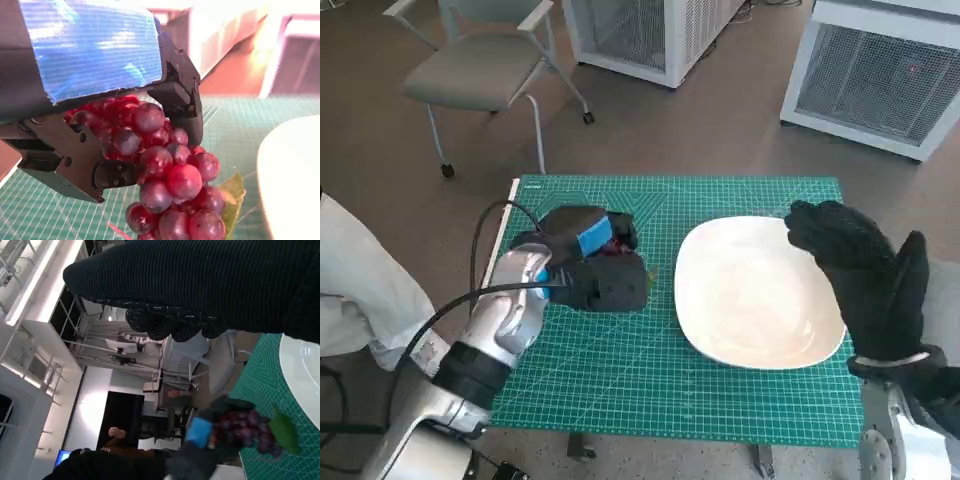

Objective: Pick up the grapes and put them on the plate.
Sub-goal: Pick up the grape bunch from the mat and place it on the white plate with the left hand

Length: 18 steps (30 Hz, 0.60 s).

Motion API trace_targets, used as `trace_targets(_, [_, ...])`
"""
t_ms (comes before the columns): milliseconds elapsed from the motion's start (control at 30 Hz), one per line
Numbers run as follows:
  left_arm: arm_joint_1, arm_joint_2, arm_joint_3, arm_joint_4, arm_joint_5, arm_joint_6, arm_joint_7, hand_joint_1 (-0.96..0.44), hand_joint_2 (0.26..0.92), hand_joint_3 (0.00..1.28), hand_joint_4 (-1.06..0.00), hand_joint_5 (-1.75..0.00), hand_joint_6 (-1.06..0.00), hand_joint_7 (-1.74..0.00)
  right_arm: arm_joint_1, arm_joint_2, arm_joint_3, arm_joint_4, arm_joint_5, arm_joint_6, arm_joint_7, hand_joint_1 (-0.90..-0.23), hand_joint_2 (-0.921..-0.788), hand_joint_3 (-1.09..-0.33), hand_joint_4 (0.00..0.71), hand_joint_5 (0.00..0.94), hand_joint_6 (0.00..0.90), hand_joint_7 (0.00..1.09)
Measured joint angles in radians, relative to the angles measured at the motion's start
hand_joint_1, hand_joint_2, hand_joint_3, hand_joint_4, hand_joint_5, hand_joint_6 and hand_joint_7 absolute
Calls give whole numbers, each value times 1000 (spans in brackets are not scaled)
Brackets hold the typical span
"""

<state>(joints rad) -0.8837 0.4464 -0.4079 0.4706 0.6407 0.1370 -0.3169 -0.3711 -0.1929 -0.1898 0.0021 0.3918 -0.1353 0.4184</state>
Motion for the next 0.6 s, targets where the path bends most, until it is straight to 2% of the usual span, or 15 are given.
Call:
trace_targets(133, [26, 15, 43, -116, -28, 16, -37, 2, 886, 68, -760, -1101, -702, -1082, -1, 1, 1, 0, 0, -1, 0, -336, -921, -611, 401, 869, 219, 1012])
trace_targets(300, [41, 24, 92, -221, -52, 27, -55, 2, 899, 26, -790, -1073, -713, -1061, -2, 2, 1, 1, 0, -4, 0, -336, -921, -611, 402, 868, 220, 1011])
trace_targets(433, [44, 27, 118, -267, -59, 27, -56, 2, 897, 16, -792, -1110, -749, -982, -2, 2, 1, 4, 0, -6, 0, -337, -921, -610, 402, 868, 220, 1011])
trace_targets(600, [44, 30, 130, -290, -56, 16, -52, 2, 895, 17, -729, -1232, -833, -830, -2, 2, 1, 5, 0, -9, 0, -338, -921, -610, 403, 867, 221, 1010])
